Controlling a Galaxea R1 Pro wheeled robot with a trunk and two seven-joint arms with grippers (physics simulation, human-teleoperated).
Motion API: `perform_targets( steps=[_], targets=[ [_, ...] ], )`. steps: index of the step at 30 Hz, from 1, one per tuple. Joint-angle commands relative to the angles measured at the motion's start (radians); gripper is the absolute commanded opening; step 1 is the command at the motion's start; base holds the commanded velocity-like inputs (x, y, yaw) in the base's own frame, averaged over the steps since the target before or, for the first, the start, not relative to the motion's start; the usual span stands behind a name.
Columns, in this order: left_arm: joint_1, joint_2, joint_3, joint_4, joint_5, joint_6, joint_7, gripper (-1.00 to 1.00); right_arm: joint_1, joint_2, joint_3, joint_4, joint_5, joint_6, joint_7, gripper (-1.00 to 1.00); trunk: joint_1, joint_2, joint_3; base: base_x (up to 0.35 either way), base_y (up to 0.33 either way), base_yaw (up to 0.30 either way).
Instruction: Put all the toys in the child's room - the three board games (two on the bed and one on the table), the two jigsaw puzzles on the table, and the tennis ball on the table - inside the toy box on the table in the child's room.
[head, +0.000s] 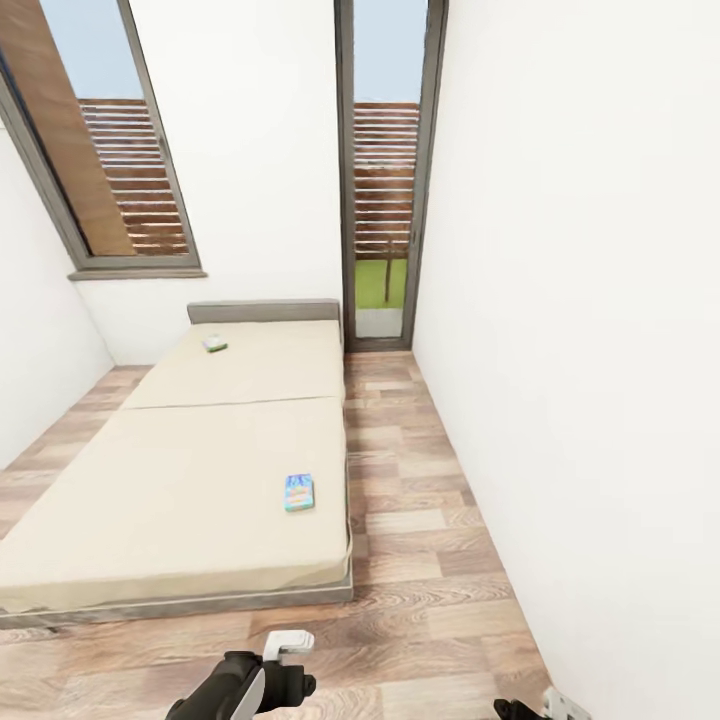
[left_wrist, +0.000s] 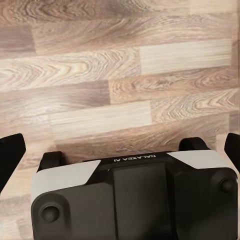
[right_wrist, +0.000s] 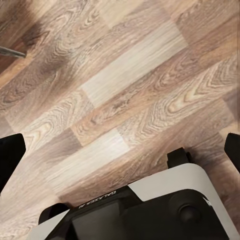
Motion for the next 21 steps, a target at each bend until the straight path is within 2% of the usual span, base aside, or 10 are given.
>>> perform_targets(
  steps=[1, 10, 15, 17, 21],
  targets=[
    [0.0, 0.0, 0.001, -0.002, 0.0, 0.006, -0.002, 1.0, -0.001, 0.0, 0.0, 0.0, -0.005, 0.003, 0.003, 1.0, 0.001, -0.002, -0.002, 0.0, 0.0, -0.164],
    [0.0, 0.001, 0.002, -0.009, 0.0, 0.009, -0.003, 1.0, -0.001, 0.002, 0.0, 0.0, -0.004, 0.002, 0.002, 1.0, 0.001, -0.002, -0.002, 0.0, 0.0, -0.061],
    [0.0, 0.004, 0.004, -0.042, 0.001, 0.024, -0.006, 1.0, -0.001, 0.006, 0.003, -0.001, -0.003, 0.006, -0.007, 1.0, 0.001, -0.002, -0.002, 0.0, 0.0, -0.009],
    [-0.001, 0.006, 0.004, -0.07, 0.001, 0.046, -0.013, 1.0, -0.002, 0.01, 0.011, -0.001, -0.003, 0.011, -0.015, 1.0, 0.001, -0.002, -0.002, 0.0, 0.0, -0.004],
    [-0.008, 0.026, 0.005, -0.163, 0.001, 0.156, -0.034, 1.0, -0.016, 0.028, 0.041, -0.004, -0.002, 0.066, -0.074, 1.0, 0.001, -0.002, -0.002, 0.0, 0.0, -0.002]
  ],
)
